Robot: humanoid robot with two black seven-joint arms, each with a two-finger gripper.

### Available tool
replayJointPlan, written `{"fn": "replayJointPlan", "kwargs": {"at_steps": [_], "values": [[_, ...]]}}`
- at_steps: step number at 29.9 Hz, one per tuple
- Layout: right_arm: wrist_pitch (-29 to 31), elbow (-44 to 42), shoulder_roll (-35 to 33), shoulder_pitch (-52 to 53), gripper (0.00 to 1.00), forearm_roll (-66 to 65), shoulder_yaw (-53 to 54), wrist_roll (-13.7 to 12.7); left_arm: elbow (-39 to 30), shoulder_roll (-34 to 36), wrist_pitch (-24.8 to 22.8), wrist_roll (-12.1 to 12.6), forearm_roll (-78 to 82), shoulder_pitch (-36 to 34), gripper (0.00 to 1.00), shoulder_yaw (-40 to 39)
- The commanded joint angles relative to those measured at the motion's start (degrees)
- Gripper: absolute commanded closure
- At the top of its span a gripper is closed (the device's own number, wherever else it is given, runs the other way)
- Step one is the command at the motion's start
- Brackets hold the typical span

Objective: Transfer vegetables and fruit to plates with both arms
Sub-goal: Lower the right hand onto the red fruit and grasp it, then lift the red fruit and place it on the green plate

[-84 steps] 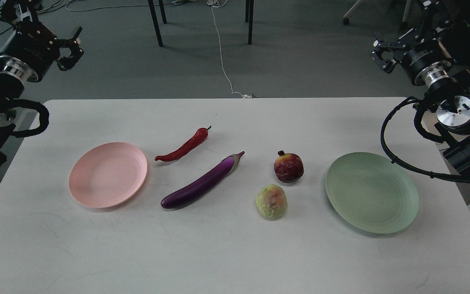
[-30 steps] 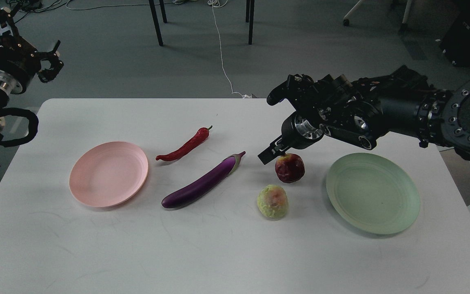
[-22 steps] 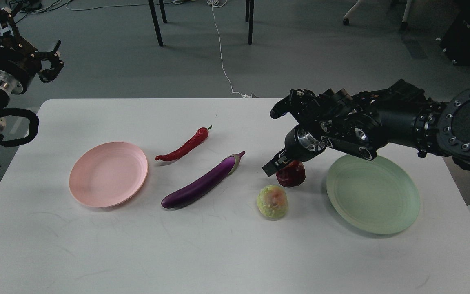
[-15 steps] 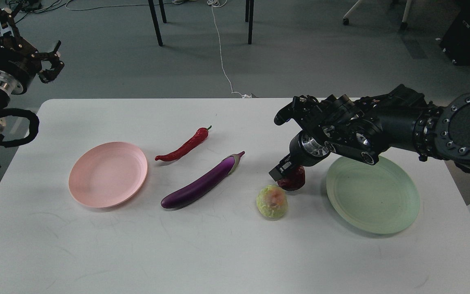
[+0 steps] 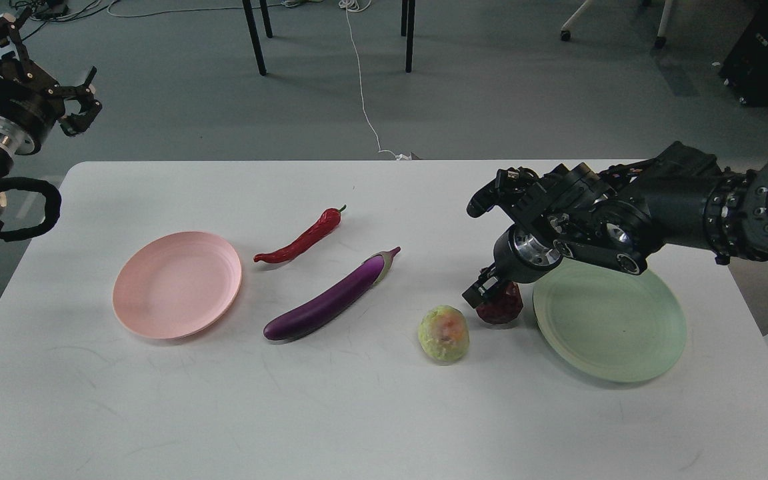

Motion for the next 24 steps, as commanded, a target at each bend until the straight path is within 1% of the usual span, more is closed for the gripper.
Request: {"fn": "replayJointPlan", "kwargs": {"at_steps": [1,6,10,13,16,18,20,24], "values": [[0.0,0.3,-1.2,0.3,0.66,-0.3,0.2,0.0,0.0,0.1,0.0,0.0,0.0,0.0,0.02,0.0],[0.0,0.4,-3.9,3.0,0.67,0.2,2.8,0.0,0.1,0.3,0.0,0.0,0.0,0.0,0.02,0.0],[0.0,1.3,-8.3,6.7,0.67,0.4,4.4,0.0,0.0,0.3,0.0,0.0,0.0,-0.1,0.02,0.0],[0.0,6.4,-13.3,9.9,0.67,-0.3,4.2,-0.1,0.0,0.3,0.0,0.1,0.0,0.0,0.02,0.0],[0.0,11.9,-18.9,10.8,0.66,-3.0,3.8,-0.5,0.0,0.2,0.0,0.1,0.0,-0.1,0.02,0.1],[0.0,13.5,-22.7,9.9,0.63,-6.7,3.7,-0.6,0.0,0.2,0.0,0.0,0.0,-0.1,0.02,0.0],[0.0,13.5,-25.7,7.5,0.59,-9.0,3.7,-0.7,0.0,0.2,0.0,0.0,0.0,-0.1,0.02,0.0],[0.0,12.8,-29.1,2.4,0.51,-10.9,3.8,-0.7,0.0,0.3,0.0,0.0,0.0,0.0,0.02,0.1]]}}
